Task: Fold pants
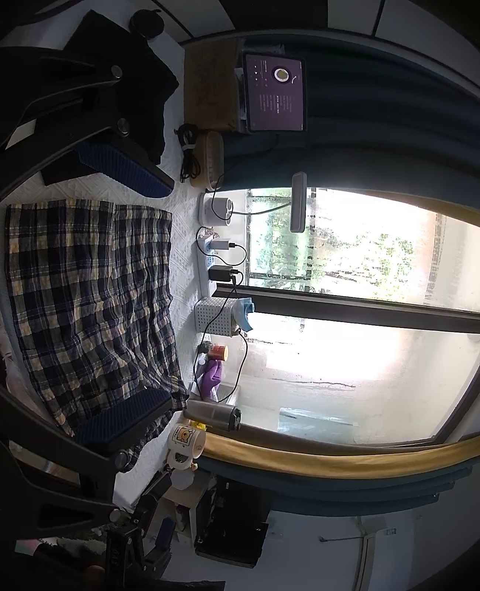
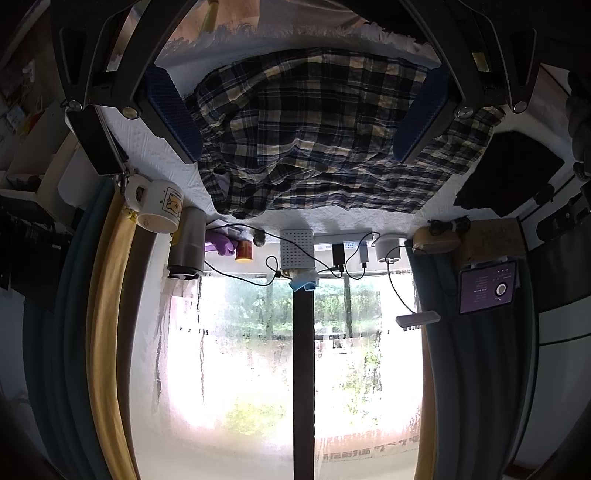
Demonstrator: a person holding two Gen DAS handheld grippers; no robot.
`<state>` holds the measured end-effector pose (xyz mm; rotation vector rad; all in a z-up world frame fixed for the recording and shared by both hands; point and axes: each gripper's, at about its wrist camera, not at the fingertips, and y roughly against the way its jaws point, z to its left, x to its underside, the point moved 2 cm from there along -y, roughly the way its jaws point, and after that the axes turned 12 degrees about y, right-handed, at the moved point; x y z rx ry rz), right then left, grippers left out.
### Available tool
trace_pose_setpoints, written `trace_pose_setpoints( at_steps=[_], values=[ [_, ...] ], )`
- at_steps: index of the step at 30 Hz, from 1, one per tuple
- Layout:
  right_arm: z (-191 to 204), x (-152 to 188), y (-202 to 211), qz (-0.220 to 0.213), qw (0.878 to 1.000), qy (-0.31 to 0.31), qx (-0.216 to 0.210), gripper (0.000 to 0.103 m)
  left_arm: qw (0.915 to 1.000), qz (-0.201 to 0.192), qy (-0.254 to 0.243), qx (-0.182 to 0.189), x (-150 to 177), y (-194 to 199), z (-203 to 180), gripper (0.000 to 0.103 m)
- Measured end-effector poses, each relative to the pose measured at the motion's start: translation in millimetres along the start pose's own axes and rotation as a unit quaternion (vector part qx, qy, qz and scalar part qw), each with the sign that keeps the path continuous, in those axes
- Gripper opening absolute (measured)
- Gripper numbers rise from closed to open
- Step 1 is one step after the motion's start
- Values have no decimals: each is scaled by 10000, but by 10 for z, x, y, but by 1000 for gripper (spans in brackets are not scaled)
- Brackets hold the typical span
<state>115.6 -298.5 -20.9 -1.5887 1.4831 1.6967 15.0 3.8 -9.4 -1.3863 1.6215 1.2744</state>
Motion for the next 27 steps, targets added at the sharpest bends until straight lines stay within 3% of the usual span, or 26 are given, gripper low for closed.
trace_pose_setpoints(
  at_steps=[27],
  values=[
    [2, -9, 13, -22, 10000, 6, 5, 103, 10000, 15, 0, 59, 19, 33, 11, 102]
  ],
)
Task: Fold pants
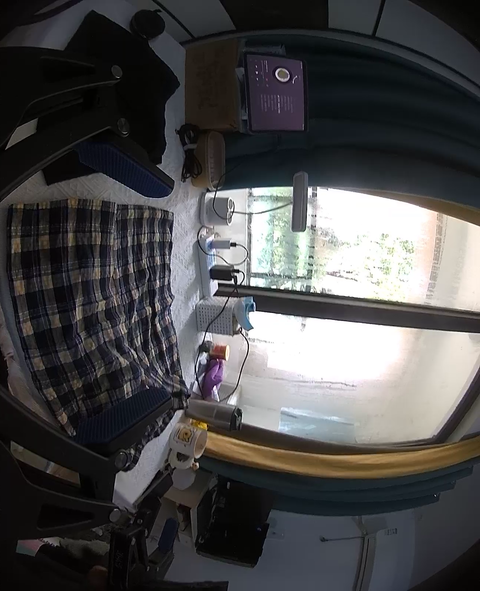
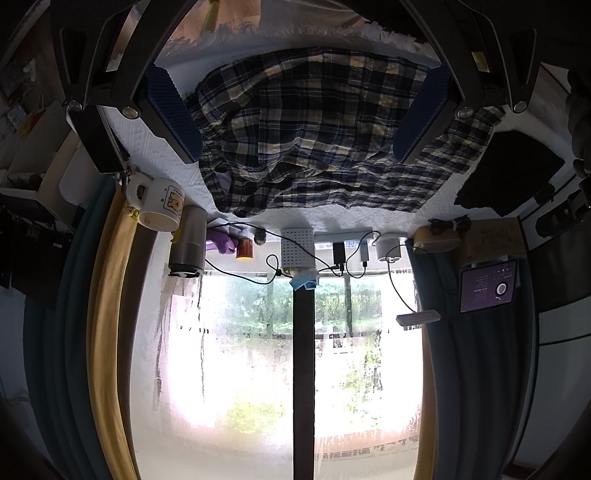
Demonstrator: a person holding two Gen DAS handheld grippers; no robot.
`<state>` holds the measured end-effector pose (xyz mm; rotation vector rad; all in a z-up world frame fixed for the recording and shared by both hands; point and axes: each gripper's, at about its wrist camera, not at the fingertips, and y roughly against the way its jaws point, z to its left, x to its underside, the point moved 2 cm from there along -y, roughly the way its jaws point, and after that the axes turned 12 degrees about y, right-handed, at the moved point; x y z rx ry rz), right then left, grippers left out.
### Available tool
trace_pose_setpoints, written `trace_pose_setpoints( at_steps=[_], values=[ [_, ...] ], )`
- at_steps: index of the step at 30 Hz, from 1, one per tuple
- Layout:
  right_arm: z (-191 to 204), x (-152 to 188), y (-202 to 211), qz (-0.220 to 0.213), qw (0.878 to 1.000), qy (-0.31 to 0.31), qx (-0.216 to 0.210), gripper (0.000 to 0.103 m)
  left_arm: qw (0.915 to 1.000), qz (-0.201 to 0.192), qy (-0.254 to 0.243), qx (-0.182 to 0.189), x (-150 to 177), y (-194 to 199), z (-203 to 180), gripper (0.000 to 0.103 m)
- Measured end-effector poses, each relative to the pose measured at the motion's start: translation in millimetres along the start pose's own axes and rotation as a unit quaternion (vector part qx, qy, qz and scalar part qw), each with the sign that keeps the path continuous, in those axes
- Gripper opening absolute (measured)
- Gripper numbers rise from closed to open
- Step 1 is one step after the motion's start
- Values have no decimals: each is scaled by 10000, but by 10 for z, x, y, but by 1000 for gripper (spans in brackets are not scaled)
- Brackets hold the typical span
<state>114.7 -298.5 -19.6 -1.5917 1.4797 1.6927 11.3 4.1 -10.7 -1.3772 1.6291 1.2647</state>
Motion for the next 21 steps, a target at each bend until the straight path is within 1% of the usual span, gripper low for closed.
trace_pose_setpoints(
  at_steps=[14, 21],
  values=[
    [-1, -5, 12, -16, 10000, 1, 13, 103, 10000, 28, 2, 33, -25, 6, -46, 102],
    [-28, -63, 1, -22, 10000, -13, 19, 103, 10000, 47, -7, 30, -26, 2, -51, 102]
  ],
)
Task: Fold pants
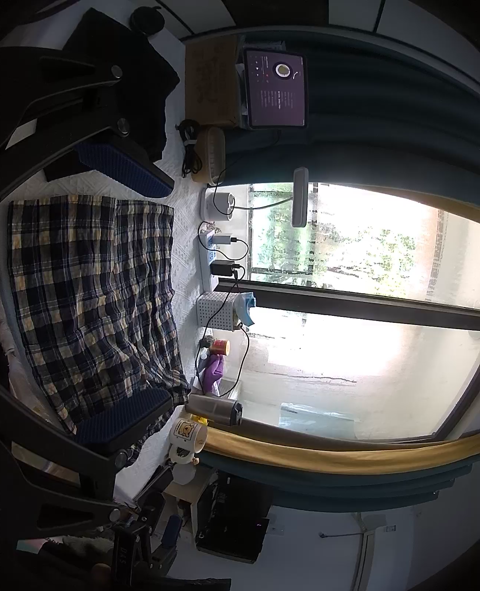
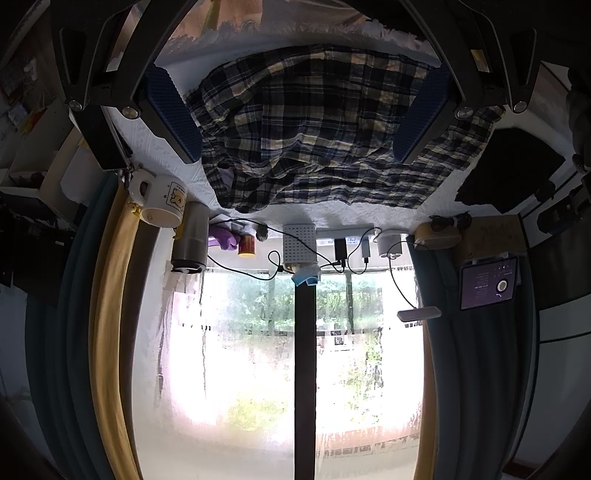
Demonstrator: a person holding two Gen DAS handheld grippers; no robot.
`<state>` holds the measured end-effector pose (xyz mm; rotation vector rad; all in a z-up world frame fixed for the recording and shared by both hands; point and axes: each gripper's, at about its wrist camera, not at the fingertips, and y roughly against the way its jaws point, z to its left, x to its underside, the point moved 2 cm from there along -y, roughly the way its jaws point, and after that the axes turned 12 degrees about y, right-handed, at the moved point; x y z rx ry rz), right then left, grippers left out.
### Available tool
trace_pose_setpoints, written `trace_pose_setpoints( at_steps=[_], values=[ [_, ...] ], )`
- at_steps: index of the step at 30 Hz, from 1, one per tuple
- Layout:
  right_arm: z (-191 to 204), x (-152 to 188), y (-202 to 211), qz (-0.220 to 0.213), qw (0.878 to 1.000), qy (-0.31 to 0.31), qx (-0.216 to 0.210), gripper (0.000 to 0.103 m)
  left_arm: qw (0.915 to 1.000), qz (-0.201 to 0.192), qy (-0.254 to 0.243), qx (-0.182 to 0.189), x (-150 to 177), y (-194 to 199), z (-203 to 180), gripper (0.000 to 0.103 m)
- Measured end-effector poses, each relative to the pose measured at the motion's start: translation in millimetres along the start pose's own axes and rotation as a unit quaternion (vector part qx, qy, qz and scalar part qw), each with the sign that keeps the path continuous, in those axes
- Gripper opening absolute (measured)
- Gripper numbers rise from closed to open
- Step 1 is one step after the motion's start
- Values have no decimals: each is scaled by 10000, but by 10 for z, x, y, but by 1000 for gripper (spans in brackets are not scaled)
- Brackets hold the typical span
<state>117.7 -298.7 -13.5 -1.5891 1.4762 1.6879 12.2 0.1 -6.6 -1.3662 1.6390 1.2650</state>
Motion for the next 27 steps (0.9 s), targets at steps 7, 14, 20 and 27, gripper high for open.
trace_pose_setpoints(
  at_steps=[7, 14, 20, 27],
  values=[
    [-11, -10, -1, -9, 10000, 12, -4, 103, 10000, -4, -9, 19, 1, -9, -10, 102],
    [-42, -29, -15, -42, 10000, 46, -14, 103, 9999, 53, -97, -40, -38, -69, -15, 102],
    [-223, 30, -226, 60, 9998, 40, 174, 103, 9995, 75, -243, -168, -151, -303, 67, 102],
    [-626, 201, -789, 565, 9976, -246, 304, 92, 9971, 563, -143, -495, -97, -914, 341, 102]
  ],
)
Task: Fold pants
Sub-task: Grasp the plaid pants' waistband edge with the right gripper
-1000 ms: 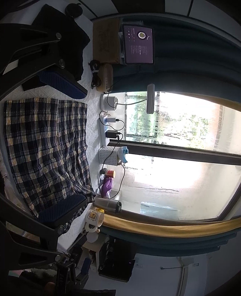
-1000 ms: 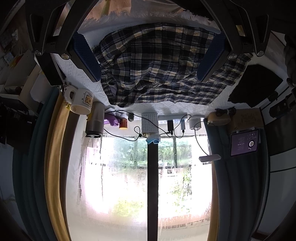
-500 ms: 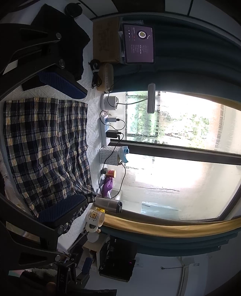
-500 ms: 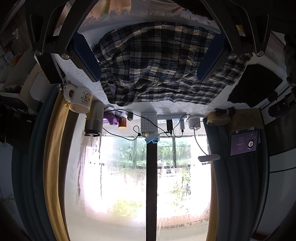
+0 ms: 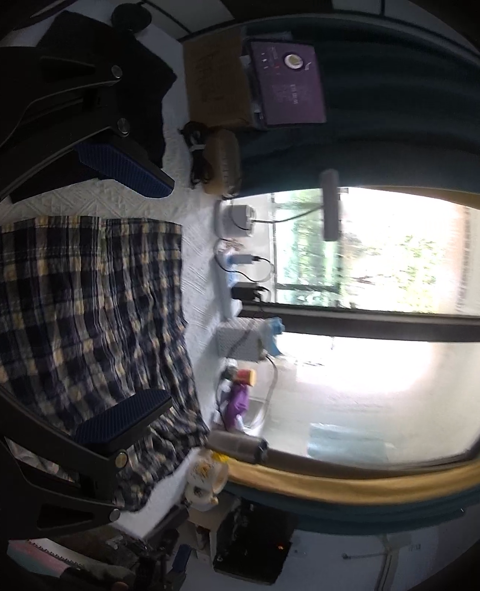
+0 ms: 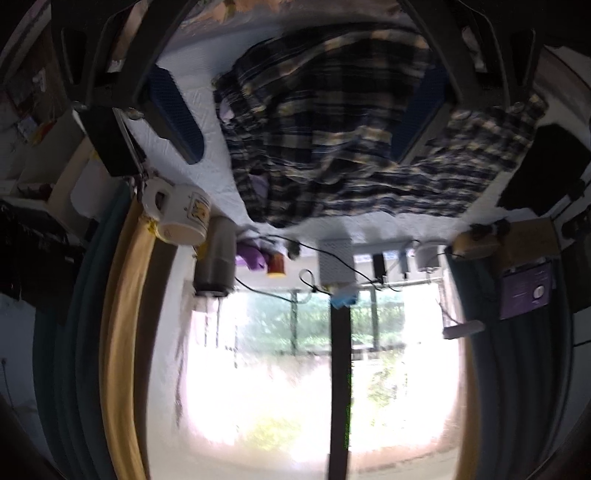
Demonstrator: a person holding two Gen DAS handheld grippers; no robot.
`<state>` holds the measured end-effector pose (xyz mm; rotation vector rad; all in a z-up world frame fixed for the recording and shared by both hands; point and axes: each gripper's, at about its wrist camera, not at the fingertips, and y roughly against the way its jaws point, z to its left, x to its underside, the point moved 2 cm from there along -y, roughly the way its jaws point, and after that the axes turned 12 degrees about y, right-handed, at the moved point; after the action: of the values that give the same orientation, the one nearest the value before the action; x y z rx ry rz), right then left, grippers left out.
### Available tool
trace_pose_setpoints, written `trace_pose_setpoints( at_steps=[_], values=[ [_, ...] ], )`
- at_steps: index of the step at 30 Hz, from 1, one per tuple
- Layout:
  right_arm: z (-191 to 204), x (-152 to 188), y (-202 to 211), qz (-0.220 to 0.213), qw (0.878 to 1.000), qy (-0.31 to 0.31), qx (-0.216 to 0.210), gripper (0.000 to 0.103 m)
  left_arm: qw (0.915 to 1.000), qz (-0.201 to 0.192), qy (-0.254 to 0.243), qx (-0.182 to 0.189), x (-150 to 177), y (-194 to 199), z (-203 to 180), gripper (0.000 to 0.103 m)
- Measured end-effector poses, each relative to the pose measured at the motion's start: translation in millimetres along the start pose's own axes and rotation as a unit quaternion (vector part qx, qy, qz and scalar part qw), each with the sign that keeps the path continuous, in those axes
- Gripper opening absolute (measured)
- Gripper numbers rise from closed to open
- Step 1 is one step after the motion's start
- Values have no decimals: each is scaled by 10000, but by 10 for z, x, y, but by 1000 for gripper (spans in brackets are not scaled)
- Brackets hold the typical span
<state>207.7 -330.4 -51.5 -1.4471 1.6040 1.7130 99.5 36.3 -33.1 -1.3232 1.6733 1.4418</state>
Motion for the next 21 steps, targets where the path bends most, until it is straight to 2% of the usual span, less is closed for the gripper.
trace_pose_setpoints(
  at_steps=[2, 4, 6, 8, 14, 17, 21],
  values=[
    [-97, -12, -163, 104, 9999, -14, 20, 88, 9999, 114, 11, -87, -19, -157, 39, 102],
    [-190, -48, -305, 166, 9998, 11, 53, 74, 9997, 182, 47, -176, -38, -273, 71, 102],
    [-272, -93, -436, 216, 9997, 58, 40, 69, 9993, 218, 101, -273, -72, -380, 120, 102],
    [-367, -152, -608, 326, 9993, 150, 36, 58, 9989, 262, 156, -356, -103, -484, 160, 102],
    [-647, -258, -1188, 718, 9968, 269, -225, 40, 9966, 466, 319, -599, -175, -857, 278, 102],
    [-690, -167, -1565, 1122, 9919, 289, -515, 37, 9944, 673, 350, -739, -133, -1081, 313, 102],
    [-602, 23, -1872, 1527, 9839, 394, -841, 37, 9895, 1058, 346, -923, -5, -1343, 354, 102]
  ],
)
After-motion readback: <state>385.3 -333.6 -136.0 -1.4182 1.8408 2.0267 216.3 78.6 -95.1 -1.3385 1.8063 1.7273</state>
